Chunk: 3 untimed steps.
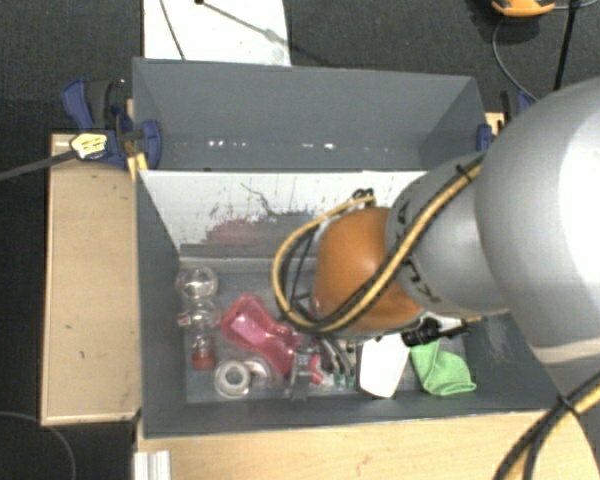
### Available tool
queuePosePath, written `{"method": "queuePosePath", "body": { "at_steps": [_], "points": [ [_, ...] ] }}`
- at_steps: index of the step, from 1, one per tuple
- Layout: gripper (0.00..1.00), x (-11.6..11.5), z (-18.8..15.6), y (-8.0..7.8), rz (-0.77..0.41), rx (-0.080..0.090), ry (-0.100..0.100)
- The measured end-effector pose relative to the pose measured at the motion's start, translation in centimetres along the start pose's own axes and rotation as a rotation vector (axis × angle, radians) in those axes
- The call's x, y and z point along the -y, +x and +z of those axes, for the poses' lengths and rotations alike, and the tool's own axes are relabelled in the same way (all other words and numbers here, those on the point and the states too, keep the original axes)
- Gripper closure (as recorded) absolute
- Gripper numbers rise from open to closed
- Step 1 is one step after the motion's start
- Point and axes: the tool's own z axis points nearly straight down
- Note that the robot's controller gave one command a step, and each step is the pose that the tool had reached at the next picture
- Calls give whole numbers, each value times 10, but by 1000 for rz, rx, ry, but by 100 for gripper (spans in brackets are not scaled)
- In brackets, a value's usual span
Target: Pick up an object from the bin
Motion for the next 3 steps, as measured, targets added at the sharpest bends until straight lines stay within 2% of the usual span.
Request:
{"method": "queuePosePath", "body": {
  "at_steps": [1, 3],
  "points": [
    [100, 0, -6, 1, -11, -5, 1],
    [100, 0, -33, 1, -2, -2, 0]
  ]
}}
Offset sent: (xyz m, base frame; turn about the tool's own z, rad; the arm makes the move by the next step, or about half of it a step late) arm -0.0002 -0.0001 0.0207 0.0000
